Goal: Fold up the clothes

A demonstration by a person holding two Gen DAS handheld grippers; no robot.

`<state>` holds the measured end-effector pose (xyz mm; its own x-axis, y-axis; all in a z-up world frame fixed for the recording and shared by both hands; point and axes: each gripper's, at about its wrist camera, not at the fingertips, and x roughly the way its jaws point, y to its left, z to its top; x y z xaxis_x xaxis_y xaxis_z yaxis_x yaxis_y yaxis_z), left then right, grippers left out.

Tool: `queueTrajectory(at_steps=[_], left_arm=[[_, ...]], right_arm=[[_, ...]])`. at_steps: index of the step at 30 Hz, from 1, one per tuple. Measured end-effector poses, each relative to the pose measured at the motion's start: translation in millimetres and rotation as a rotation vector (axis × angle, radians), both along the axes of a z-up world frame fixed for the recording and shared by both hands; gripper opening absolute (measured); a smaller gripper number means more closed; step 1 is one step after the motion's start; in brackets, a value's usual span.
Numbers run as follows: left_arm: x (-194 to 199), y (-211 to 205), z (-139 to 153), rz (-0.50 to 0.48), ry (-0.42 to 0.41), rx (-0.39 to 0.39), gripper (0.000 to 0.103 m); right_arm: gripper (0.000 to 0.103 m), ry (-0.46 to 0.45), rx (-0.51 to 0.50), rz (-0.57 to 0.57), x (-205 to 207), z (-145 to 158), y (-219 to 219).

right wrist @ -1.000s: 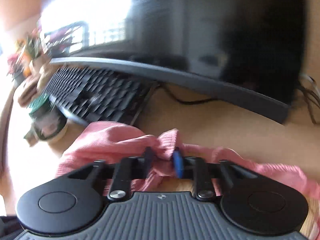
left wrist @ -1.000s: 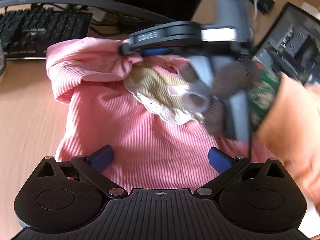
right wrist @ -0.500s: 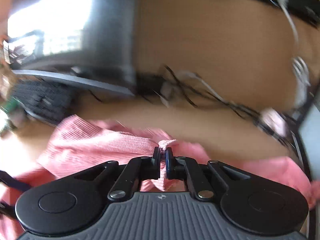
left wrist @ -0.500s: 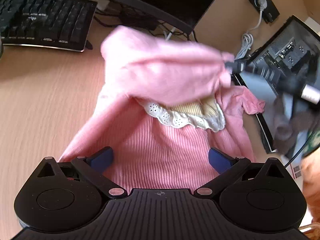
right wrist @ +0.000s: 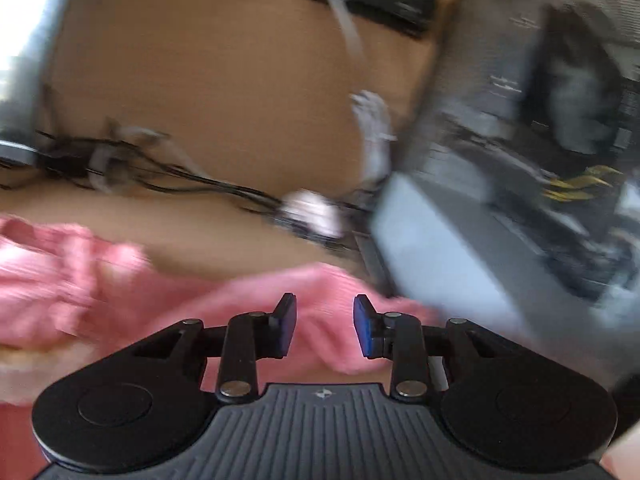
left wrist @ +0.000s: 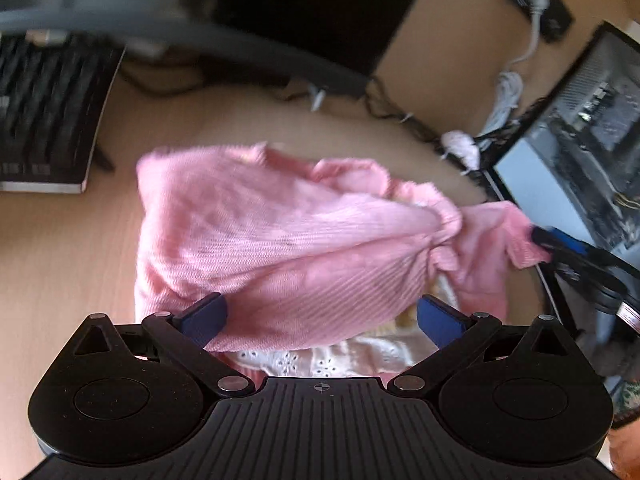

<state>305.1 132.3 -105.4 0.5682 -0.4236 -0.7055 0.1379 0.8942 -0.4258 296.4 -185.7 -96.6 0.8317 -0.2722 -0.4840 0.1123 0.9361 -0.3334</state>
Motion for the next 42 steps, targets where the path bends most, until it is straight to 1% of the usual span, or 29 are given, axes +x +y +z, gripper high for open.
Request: queueTrajectory(at_steps=[2,7,8,9,11,12,14,15,17,19,21,22,23,24,25,26,28,29,31,32,33,34,36,38,41,42], left_arm=[[-0.3,-2.7,-2.5,-0.004,-0.011,0.012,0.103],[0.3,-2.6,-2.7,0.005,-0.014,0.010,0.103],[-0.3,-1.4,-2.0,0.006,-0.014,0.009,0.103],[-1.4,0.1,-1.0,0.009,-0.010,0.007,0.103],[-3.3,3.2,1.6,0.020,0.002,-0.006,0.103],[-4.8,6.0,3.2,0.028,0.008,-0.020,0.103],[-10.8,13.8,7.6,0.042,0.011,-0.053,0.103],[-14.3,18.2,9.9,0.048,0.010,-0.070,0.103],[-22.0,29.4,14.4,0.063,0.005,-0.103,0.103],[-29.0,41.4,18.1,0.091,-0.004,-0.125,0.103],[-35.4,53.7,21.3,0.121,-0.012,-0.142,0.103],[-37.9,60.1,22.6,0.138,-0.016,-0.148,0.103],[-39.6,65.9,23.7,0.154,-0.018,-0.151,0.103],[-41.3,71.6,24.9,0.170,-0.020,-0.155,0.103],[-42.8,76.8,26.2,0.184,-0.022,-0.160,0.103],[-44.4,81.8,27.6,0.198,-0.025,-0.164,0.103],[-48.2,89.0,30.1,0.214,-0.035,-0.176,0.103],[-49.3,91.2,30.7,0.218,-0.038,-0.178,0.103],[-52.5,93.7,30.7,0.224,-0.038,-0.182,0.103],[-53.7,94.3,29.8,0.225,-0.034,-0.184,0.103],[-54.8,94.7,28.7,0.226,-0.030,-0.187,0.103],[-55.6,94.6,27.2,0.225,-0.025,-0.190,0.103],[-56.8,93.0,24.9,0.221,-0.016,-0.195,0.103],[-57.8,90.3,23.7,0.215,-0.011,-0.198,0.103],[-59.3,85.8,24.5,0.204,-0.009,-0.195,0.103],[-59.1,84.2,25.0,0.199,-0.008,-0.189,0.103]], right_arm=[[0.030,0.019,-0.019,-0.034,2.4,-4.3,-15.0],[0.030,0.062,-0.093,-0.013,26.8,-22.0,-26.3],[0.023,0.079,-0.095,-0.007,33.3,-25.1,-28.7],[0.009,0.092,-0.092,0.000,38.1,-25.5,-29.5],[0.008,0.093,-0.087,0.024,36.9,-15.6,-29.1],[0.005,0.073,-0.073,0.044,31.7,-5.6,-25.0],[0.004,0.024,0.006,0.109,18.9,23.9,-11.5],[0.004,0.000,0.044,0.161,11.0,39.9,0.8],[0.004,-0.043,0.084,0.276,-4.0,64.3,31.4],[0.004,-0.058,0.114,0.398,-16.8,75.6,67.3],[0.005,-0.039,0.152,0.509,-30.1,77.0,101.7],[0.007,-0.017,0.184,0.562,-35.6,74.0,115.2],[0.015,0.006,0.219,0.613,-41.6,70.6,126.0],[0.030,0.024,0.243,0.655,-48.0,67.3,135.4],[0.036,0.031,0.248,0.682,-55.1,64.3,142.1],[0.040,0.037,0.252,0.704,-61.7,61.9,147.0],[0.040,0.043,0.262,0.720,-69.9,61.3,145.3],[0.042,0.046,0.261,0.721,-72.2,61.1,140.7],[0.046,0.045,0.222,0.714,-74.8,58.5,129.8],[0.050,0.047,0.188,0.710,-76.4,55.5,125.5],[0.054,0.054,0.127,0.709,-77.9,48.5,122.8],[0.056,0.066,0.060,0.714,-78.0,39.8,119.8],[0.056,0.086,-0.084,0.724,-75.2,19.8,116.3],[0.056,0.087,-0.235,0.742,-71.5,-2.2,118.2],[0.056,0.064,-0.400,0.786,-62.3,-29.8,129.9],[0.052,0.055,-0.442,0.795,-59.9,-37.6,134.9]])
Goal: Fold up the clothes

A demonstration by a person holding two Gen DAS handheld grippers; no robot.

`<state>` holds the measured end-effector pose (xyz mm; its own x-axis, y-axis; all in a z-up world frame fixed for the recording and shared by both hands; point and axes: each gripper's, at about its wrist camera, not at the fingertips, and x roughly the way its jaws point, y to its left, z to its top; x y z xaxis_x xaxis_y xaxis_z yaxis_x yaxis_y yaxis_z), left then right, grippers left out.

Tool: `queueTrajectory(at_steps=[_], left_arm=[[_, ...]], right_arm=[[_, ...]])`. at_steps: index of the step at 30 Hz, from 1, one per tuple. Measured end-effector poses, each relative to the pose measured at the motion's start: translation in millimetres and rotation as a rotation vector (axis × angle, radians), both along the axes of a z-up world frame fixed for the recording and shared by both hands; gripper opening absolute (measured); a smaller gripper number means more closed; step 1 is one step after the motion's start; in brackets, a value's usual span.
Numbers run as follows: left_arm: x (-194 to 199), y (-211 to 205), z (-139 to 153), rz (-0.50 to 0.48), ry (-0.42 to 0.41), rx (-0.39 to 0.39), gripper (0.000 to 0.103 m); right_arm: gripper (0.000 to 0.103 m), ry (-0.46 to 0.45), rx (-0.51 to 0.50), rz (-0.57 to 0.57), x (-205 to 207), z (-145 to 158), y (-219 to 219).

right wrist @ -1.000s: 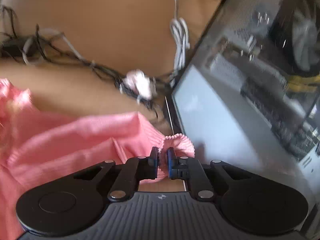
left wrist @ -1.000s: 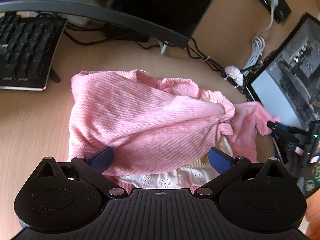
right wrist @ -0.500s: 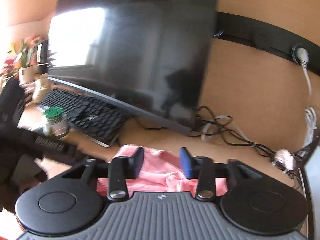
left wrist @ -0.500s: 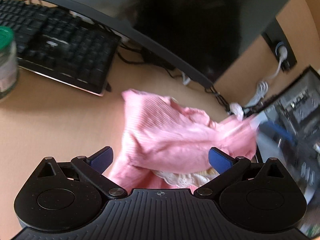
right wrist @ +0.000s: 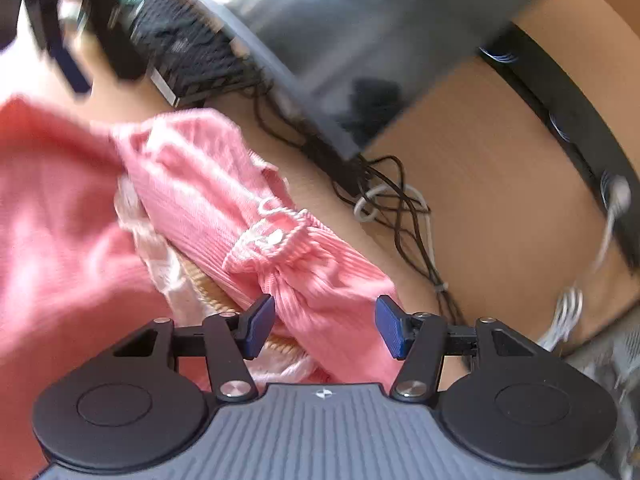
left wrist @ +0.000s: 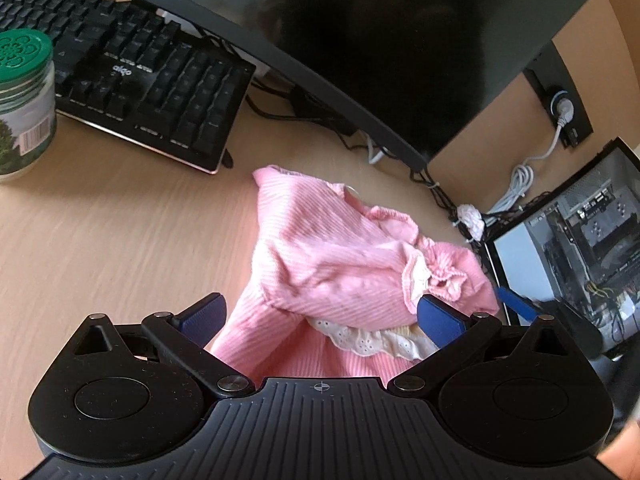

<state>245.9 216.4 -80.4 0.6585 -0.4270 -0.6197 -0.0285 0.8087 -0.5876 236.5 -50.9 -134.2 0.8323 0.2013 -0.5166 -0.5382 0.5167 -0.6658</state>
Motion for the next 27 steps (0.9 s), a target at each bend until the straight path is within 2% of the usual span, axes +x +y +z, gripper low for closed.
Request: queueTrajectory(at_steps=[1,2,3,4,9,11,12,14,16,17,18,20,22,24,27], left_arm=[[0.2,-1.8,0.5,-0.006,0.002,0.007,0.103],[0.2,-3.5,0.9,-0.011,0.005,0.014,0.103],[0.1,-5.0,1.3,-0.016,0.008,0.020,0.103],[-0.2,-6.0,1.5,-0.018,0.012,0.023,0.103],[-7.6,3.7,2.9,0.015,0.007,0.007,0.103],[-12.0,11.0,0.9,0.041,0.009,-0.007,0.103],[-14.3,14.7,-0.1,0.054,0.010,-0.014,0.103],[-18.6,20.8,-1.8,0.073,0.015,-0.023,0.103],[-21.9,27.0,-2.0,0.087,0.017,-0.022,0.103],[-23.3,30.2,-1.9,0.095,0.018,-0.021,0.103],[-24.7,33.4,-1.8,0.102,0.018,-0.020,0.103],[-27.0,39.3,-1.5,0.114,0.019,-0.017,0.103],[-26.3,41.9,0.0,0.119,0.018,-0.007,0.103],[-25.5,44.5,1.5,0.123,0.018,0.002,0.103],[-15.3,35.9,4.6,0.096,0.007,0.006,0.103]], right_arm=[[0.045,0.003,-0.003,-0.001,5.7,-2.6,3.8],[0.018,0.041,0.038,-0.023,12.7,1.6,4.7],[0.007,0.078,0.079,-0.045,19.7,5.9,5.5],[0.007,0.114,0.148,-0.076,26.3,15.7,3.1],[0.007,0.252,0.692,-0.252,47.5,105.5,-40.9],[0.007,0.345,0.882,-0.270,54.2,121.0,-48.9],[0.007,0.396,0.942,-0.254,56.3,121.3,-44.4],[0.007,0.459,0.961,-0.199,56.4,112.2,-21.3],[0.009,0.497,0.918,-0.146,51.5,94.1,10.3],[0.013,0.527,0.903,-0.123,49.6,83.2,24.5],[0.025,0.569,0.898,-0.110,48.8,72.1,34.3],[0.035,0.596,0.891,-0.116,43.5,59.8,42.3],[0.043,0.566,0.901,-0.107,37.1,64.8,33.0],[0.056,0.523,0.910,-0.101,33.1,72.8,18.6],[0.056,0.429,0.904,-0.162,38.7,80.5,-12.8]])
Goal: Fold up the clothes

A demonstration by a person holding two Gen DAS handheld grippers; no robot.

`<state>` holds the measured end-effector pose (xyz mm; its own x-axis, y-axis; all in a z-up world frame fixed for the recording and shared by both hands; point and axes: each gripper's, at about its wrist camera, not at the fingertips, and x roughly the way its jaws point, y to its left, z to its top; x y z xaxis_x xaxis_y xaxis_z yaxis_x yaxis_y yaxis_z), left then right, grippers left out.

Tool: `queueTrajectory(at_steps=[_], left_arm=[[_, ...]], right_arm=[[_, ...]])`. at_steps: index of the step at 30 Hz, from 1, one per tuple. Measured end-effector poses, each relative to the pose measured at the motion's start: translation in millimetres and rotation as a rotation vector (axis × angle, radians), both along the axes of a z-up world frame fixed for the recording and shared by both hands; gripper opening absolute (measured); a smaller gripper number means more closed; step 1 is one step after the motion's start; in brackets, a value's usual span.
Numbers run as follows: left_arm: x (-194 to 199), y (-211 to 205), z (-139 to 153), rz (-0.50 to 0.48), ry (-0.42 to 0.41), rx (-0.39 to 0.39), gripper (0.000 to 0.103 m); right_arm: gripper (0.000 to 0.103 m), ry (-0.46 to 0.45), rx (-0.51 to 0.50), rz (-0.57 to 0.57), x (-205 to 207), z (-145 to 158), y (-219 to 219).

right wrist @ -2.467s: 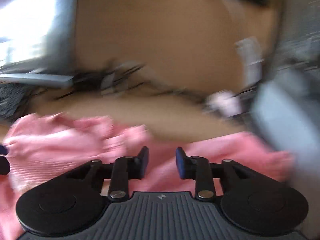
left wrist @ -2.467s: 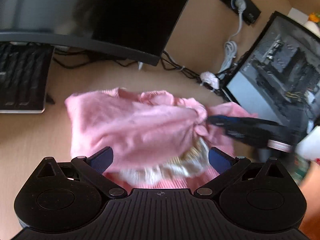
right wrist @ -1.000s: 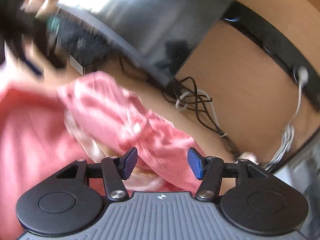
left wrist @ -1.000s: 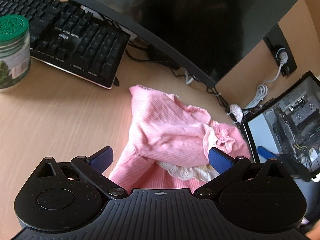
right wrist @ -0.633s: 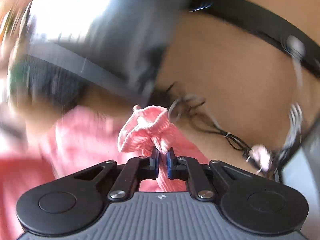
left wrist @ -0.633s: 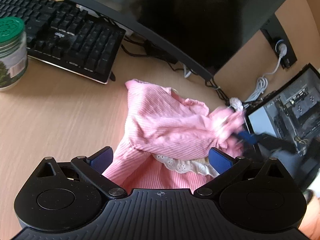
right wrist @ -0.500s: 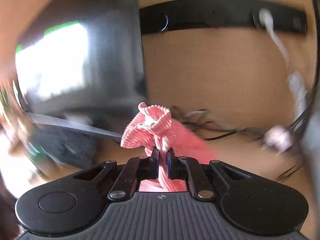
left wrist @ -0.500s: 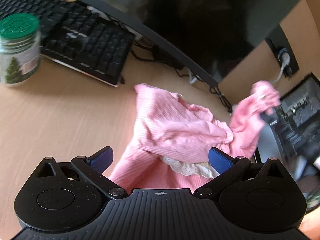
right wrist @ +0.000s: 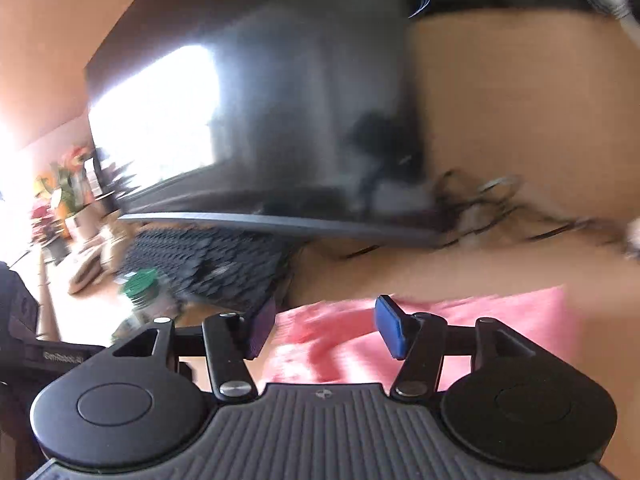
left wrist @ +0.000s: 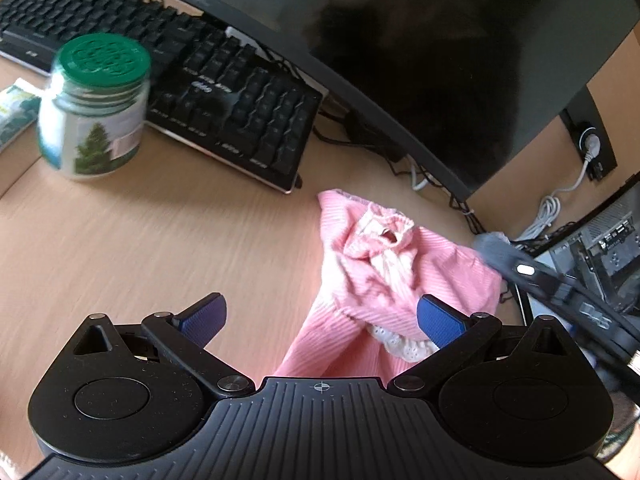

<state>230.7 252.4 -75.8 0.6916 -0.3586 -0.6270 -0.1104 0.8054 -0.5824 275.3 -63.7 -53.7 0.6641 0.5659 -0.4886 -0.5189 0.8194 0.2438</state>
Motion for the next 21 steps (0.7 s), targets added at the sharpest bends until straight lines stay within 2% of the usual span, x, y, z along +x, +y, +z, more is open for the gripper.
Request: queueTrajectory(at_steps=[2,6,7,10,17,19,21], left_arm=[[8.8,-8.5,2.3,-0.025,-0.009,0.000,0.103],[35.0,-40.8,12.2,-0.102,-0.060,0.036,0.103],[41.7,-49.9,15.2,-0.116,-0.078,0.053,0.103],[63.3,-76.8,21.4,-0.093,-0.113,0.169,0.103],[92.0,-109.7,2.0,-0.141,-0.065,0.256,0.098],[92.9,-110.9,-3.4,-0.127,-0.040,0.260,0.092],[91.5,-106.5,-7.2,-0.104,-0.023,0.261,0.077]], right_arm=[[0.056,-0.014,-0.023,-0.076,3.9,1.3,-21.5],[0.056,0.028,-0.037,-0.211,12.2,-7.1,-65.2],[0.056,0.033,-0.040,-0.227,13.0,-9.1,-73.8],[0.056,0.043,-0.051,-0.254,12.5,-15.3,-86.1],[0.056,0.084,-0.067,-0.293,14.1,-26.5,-106.8],[0.056,0.093,-0.072,-0.295,17.4,-29.4,-108.2],[0.056,0.099,-0.077,-0.292,21.7,-31.8,-108.0]])
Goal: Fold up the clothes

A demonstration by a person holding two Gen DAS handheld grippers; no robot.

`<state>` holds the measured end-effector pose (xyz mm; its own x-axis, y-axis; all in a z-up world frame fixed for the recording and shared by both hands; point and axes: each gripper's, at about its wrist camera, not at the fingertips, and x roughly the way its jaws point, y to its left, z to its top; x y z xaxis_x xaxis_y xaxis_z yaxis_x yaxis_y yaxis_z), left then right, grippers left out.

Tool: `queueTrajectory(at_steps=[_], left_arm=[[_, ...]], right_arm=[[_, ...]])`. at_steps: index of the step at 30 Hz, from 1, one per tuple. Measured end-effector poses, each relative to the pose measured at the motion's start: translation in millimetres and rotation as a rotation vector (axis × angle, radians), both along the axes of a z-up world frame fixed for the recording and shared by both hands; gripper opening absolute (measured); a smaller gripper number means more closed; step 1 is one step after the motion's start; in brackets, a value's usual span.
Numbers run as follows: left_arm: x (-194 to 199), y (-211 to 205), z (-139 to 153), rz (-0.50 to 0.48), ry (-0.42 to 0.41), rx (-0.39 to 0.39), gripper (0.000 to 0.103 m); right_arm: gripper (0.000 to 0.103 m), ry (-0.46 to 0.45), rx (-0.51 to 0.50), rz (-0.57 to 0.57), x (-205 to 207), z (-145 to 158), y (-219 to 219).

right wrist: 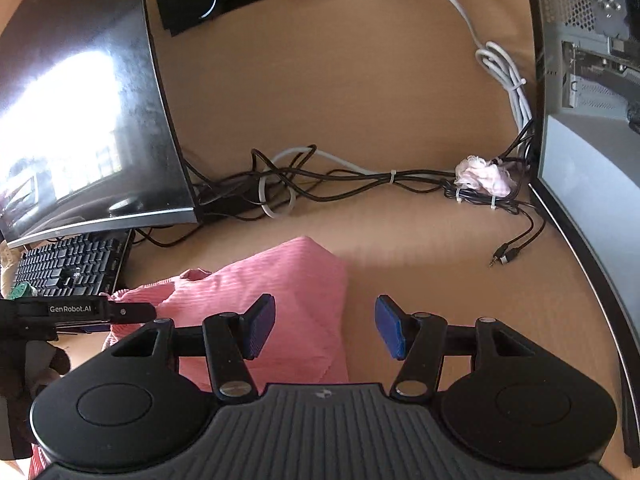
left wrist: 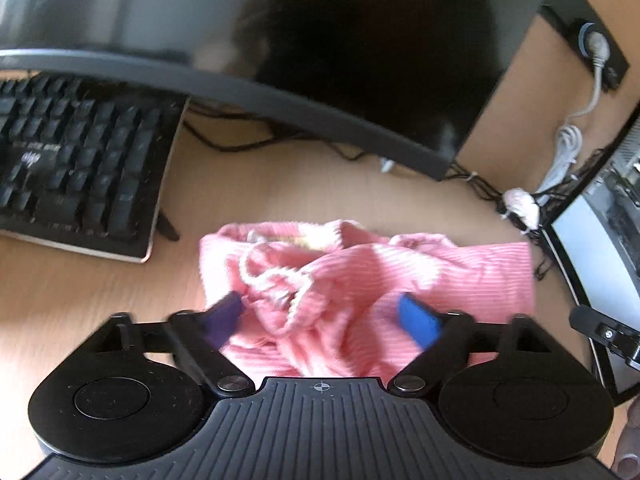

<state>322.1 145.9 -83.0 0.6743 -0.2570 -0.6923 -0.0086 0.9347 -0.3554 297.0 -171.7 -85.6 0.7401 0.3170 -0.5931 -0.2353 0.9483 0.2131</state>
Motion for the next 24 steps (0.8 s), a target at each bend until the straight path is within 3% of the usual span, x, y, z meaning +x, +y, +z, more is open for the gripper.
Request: queueTrajectory(at_steps=[1,2,3,4,7,11,16,20,21,22,24], left_arm=[[-1.1,1.6,-0.6,0.013,0.003,0.005,0.073],[-1.6,3.6,-0.5,0.024,0.004,0.010,0.055],[-2.2,5.9,0.1,0.032,0.004,0.013,0.032],[-2.8,8.3,0.6,0.041,0.003,0.016,0.025],[-13.9,13.5,9.2,0.059,-0.026,0.015,0.016],[-34.1,21.3,21.6,0.055,-0.061,0.013,0.016],[-37.8,36.8,8.8,0.125,0.012,0.083,0.047],[-48.0,37.7,35.4,0.129,-0.080,0.093,0.054],[-50.1,36.1,44.1,0.119,-0.120,0.085,0.061],[-51.1,35.0,51.1,0.100,-0.157,0.058,0.076],[-49.5,31.2,60.9,0.038,-0.198,-0.043,0.095]], right_arm=[[0.056,0.000,-0.002,0.007,2.3,-0.1,2.1],[0.056,-0.003,-0.002,0.018,4.5,0.7,5.8],[0.056,-0.007,-0.003,0.029,6.7,1.5,9.5],[0.056,-0.011,-0.003,0.042,8.4,2.6,12.9],[0.056,-0.026,0.004,0.094,13.4,6.2,26.2],[0.056,0.016,-0.001,0.160,26.3,-5.9,47.2],[0.056,0.116,-0.104,0.174,48.9,-44.7,64.4],[0.056,0.099,-0.144,0.172,48.4,-44.0,66.3],[0.057,0.096,-0.153,0.169,48.7,-44.0,65.9],[0.057,0.095,-0.154,0.159,49.0,-44.5,64.1],[0.058,0.094,-0.163,0.127,49.1,-45.1,59.2]])
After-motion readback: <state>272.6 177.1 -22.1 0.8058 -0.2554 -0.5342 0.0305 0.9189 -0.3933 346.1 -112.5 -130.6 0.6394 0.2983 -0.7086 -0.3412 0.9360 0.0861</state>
